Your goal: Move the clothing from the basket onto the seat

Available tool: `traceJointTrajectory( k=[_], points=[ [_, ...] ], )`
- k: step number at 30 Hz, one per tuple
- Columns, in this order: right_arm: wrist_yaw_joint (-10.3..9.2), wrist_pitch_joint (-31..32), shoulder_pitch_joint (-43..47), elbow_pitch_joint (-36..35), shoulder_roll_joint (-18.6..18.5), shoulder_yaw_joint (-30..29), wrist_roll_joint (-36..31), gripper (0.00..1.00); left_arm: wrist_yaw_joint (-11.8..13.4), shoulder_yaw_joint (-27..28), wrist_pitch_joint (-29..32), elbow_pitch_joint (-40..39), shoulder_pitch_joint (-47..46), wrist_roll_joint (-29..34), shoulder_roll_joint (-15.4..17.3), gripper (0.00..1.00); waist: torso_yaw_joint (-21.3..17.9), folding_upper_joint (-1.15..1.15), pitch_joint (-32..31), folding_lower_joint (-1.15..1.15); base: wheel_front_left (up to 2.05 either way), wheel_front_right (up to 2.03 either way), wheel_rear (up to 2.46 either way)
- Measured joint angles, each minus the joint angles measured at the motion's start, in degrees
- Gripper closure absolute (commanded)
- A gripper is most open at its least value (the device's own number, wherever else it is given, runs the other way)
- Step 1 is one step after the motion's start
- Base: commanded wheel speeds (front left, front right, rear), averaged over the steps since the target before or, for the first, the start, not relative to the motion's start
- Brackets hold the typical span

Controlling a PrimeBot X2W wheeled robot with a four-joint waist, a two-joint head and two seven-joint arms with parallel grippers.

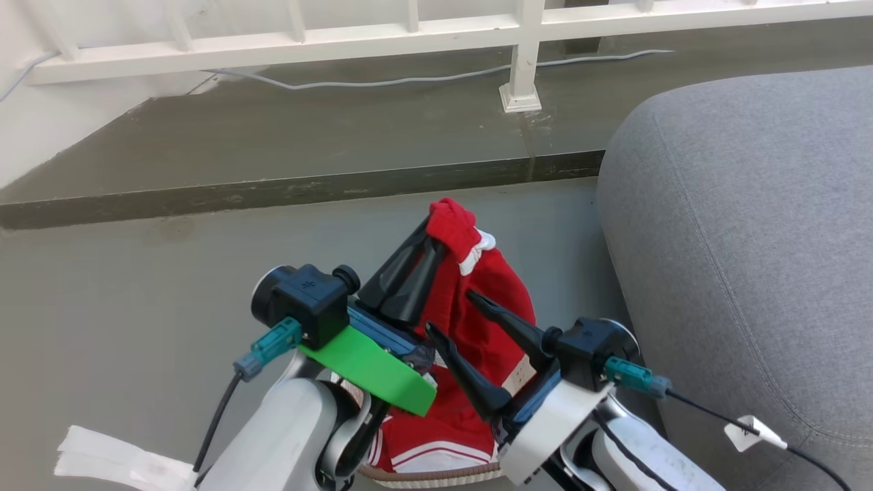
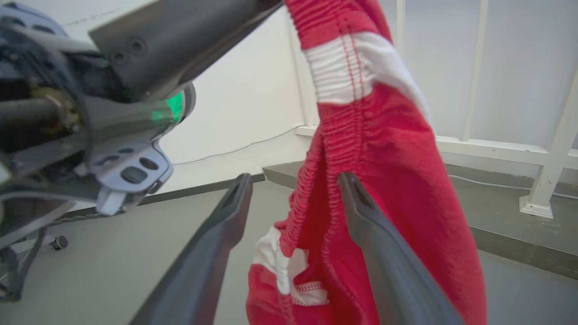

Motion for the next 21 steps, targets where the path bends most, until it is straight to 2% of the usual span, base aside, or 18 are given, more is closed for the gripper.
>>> traceJointTrajectory(
  k=[10,11,12,21],
  points=[
    [0.00,0.5,-4.1,5.4,0.0,0.3,0.0,0.00,0.0,-1.3,0.5,-1.5,0.0,0.0,0.0,1.00,0.9,0.00,0.4,0.00,0.00,0.00,0.00],
    [0.00,0.5,-4.4,5.6,0.0,0.3,0.1,0.76,0.0,-1.4,0.5,-1.6,0.0,0.0,0.0,1.00,1.0,0.00,0.4,0.00,0.00,0.00,0.00],
    [0.00,0.5,-4.6,5.9,0.0,0.3,0.1,1.00,0.0,-1.6,0.6,-1.6,0.0,0.0,0.0,1.00,1.1,0.00,0.4,0.00,0.00,0.00,0.00],
    [-0.04,-0.3,-5.9,7.6,0.0,1.0,3.2,1.00,0.0,-1.9,0.8,-1.9,0.0,0.0,0.0,1.00,1.6,0.00,0.7,0.00,0.00,0.00,0.00]
  ],
)
